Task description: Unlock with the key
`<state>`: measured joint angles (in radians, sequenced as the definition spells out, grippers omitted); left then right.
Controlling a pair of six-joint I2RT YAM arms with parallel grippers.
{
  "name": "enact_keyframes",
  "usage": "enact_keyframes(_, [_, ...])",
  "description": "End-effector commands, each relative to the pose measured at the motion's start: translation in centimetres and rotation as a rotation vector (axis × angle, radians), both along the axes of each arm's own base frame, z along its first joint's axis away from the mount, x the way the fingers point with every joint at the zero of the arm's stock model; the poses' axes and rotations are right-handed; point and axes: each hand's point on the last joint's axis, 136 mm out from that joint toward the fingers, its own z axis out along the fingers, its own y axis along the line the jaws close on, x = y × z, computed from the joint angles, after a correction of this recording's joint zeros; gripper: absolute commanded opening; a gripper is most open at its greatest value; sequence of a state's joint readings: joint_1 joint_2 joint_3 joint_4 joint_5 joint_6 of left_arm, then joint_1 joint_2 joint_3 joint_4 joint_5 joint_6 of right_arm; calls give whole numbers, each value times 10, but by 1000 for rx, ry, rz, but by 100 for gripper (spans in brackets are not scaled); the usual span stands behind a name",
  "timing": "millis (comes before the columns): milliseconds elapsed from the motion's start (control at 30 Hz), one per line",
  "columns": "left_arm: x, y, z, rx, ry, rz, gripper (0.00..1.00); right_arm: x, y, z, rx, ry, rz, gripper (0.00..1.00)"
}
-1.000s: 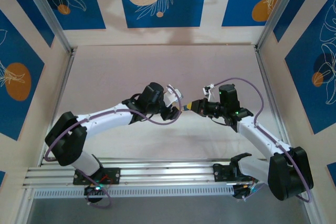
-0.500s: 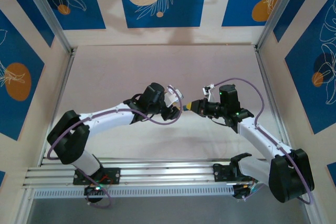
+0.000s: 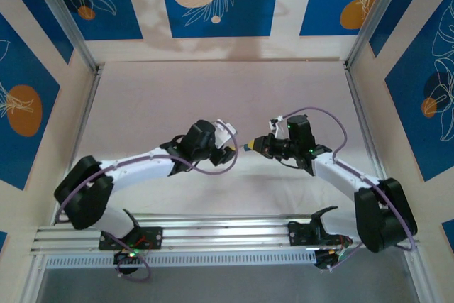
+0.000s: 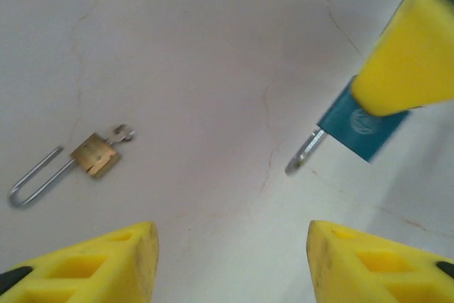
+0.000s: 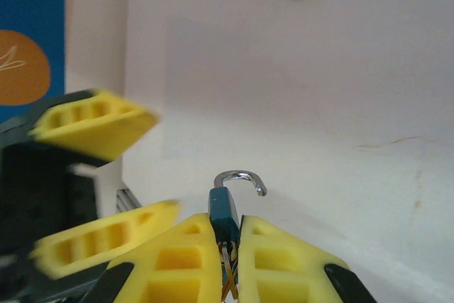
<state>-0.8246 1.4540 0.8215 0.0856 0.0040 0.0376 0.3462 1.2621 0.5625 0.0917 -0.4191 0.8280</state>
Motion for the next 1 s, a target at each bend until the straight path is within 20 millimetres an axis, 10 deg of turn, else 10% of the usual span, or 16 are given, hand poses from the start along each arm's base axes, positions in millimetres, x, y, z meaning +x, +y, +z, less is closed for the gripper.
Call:
enact_keyframes(0, [7,19,25,-43,-73,95,57,23,0,-5,-38,-45,-23,0])
enact_keyframes(300, [10,31,37,-53,-147,129,58,53,16,-32,-90,-120,0,0])
enact_keyframes(967, [14,32,48,-56,-216,129,57,12,45,-78,-96,-77,128,0])
